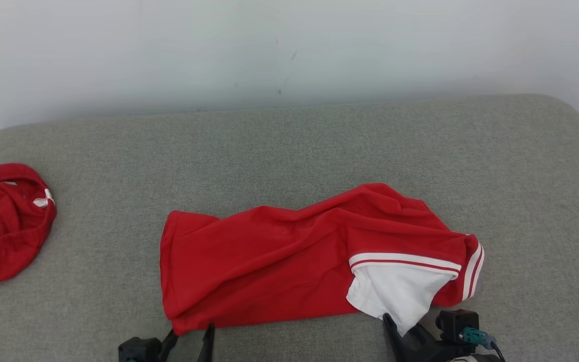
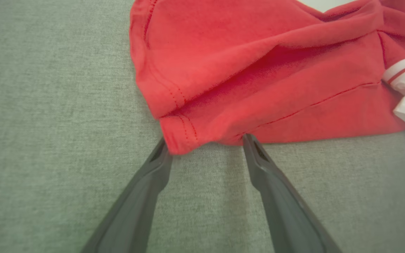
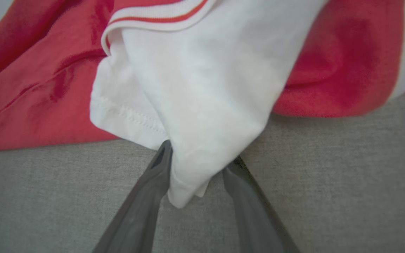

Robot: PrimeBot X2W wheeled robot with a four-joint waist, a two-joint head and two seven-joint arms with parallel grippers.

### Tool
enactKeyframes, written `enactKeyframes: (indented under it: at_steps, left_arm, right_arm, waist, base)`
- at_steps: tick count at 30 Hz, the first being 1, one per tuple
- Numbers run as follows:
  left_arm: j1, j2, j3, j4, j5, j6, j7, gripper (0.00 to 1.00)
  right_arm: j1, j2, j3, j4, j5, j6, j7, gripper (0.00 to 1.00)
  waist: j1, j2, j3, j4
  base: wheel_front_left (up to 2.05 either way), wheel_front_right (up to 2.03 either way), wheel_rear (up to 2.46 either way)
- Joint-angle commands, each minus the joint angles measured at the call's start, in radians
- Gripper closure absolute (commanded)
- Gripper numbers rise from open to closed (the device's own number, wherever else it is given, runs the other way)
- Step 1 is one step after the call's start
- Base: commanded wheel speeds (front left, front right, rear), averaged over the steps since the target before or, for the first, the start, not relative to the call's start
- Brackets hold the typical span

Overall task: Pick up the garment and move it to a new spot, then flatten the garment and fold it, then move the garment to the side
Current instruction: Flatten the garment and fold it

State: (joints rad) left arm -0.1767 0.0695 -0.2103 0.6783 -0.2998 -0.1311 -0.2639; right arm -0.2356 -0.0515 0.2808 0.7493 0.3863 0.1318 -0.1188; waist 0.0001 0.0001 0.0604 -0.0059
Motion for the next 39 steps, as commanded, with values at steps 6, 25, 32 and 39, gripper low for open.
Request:
enactKeyframes:
  at_steps: [6, 25, 32, 39]
  left_arm:
    - [-0.002, 0.007, -0.001, -0.037, 0.01, 0.001, -0.001, 0.63]
    - [0.016, 0.116, -0.059, -0.319, -0.217, 0.001, -0.001, 1.0]
    - [-0.107, 0.194, -0.116, -0.429, -0.414, 0.001, 0.051, 1.0]
    - [-0.4, 0.2, -0.085, -0.454, -0.743, 0.001, 0.239, 1.0]
  right_arm:
    - [-0.01, 0.001, 0.012, 0.028, 0.001, -0.003, 0.0, 1.0]
    - [0.028, -0.037, -0.092, -0.373, 0.055, -0.003, 0.099, 1.0]
    - [-0.031, -0.088, -0.148, -0.646, 0.093, -0.002, 0.279, 1.0]
    - [-0.306, -0.139, -0.161, -0.696, 0.187, -0.002, 0.464, 1.0]
  waist:
    - [-0.0001, -0.0001, -0.001, 0.001]
    - [-0.0001, -0.0001, -0.012, -0.012]
    - [-0.0001, -0.0001, 0.032, -0.029]
    - [-0.0001, -0.0001, 0.19, -0.063]
  base:
    - [0.0, 0.0, 0.0]
    - [0.0, 0.0, 0.0]
    - [0.0, 0.0, 0.0]
    - [0.0, 0.0, 0.0]
